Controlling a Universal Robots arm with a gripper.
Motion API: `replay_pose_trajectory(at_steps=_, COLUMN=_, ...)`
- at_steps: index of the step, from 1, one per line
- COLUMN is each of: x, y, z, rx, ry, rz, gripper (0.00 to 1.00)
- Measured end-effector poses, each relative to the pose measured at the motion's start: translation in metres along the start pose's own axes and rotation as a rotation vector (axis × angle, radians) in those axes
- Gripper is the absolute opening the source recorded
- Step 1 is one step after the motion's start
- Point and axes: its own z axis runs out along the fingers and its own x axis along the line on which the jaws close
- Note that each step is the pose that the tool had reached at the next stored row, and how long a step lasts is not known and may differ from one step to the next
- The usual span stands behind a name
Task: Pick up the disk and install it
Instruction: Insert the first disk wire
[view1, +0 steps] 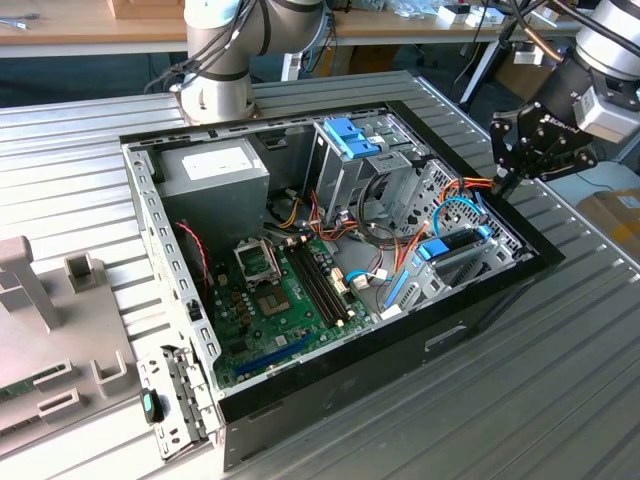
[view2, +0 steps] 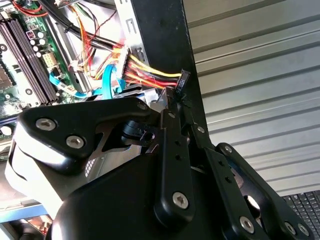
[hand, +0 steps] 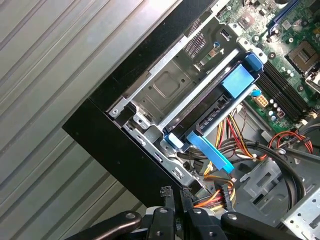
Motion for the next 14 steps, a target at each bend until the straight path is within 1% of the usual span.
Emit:
replay_pose_trajectory(at_steps=1, x=-0.0009, y=0.0009, z=0.0, rx=0.0016, ry=0.0014, rz=0.0, gripper=0.16)
replay_pose_trajectory(at_steps=7, x=-0.0052, y=0.0054, z=-0.0003, rx=0.0029, ry=0.0031, rz=0.003, gripper=0.16)
replay_pose_trajectory(at_steps=10, x=-0.0103, y=0.0108, z=-0.0004, rx=0.0036, ry=0.0037, rz=0.006, gripper=0.16)
replay_pose_trajectory(at_steps=14, x=-0.0122, y=0.0139, z=-0.0005, rx=0.0037, ry=0.0042, rz=0.009, gripper=0.16)
